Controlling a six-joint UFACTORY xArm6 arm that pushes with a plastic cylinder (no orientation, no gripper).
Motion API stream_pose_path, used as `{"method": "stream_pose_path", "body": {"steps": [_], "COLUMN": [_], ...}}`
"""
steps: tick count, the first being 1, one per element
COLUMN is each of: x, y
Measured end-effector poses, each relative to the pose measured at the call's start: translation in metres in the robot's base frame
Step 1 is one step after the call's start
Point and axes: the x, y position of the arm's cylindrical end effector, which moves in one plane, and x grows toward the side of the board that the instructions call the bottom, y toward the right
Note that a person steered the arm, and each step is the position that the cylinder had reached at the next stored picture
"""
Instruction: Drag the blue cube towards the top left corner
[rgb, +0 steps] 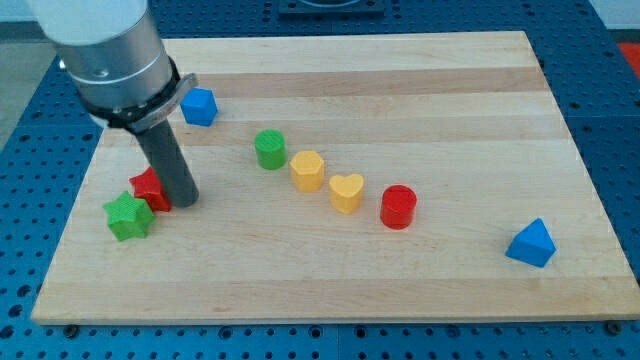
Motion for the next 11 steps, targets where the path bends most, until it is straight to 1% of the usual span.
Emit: {"method": "stream_pose_path", "body": {"steps": [1,2,5,6,8,10,11], "x": [-0.042,-0.072,-0.106,-0.128,-0.145,-0.172,-0.176], "y": [0.002,0.002,0.002,0.002,0.0,-0.002,-0.013]}}
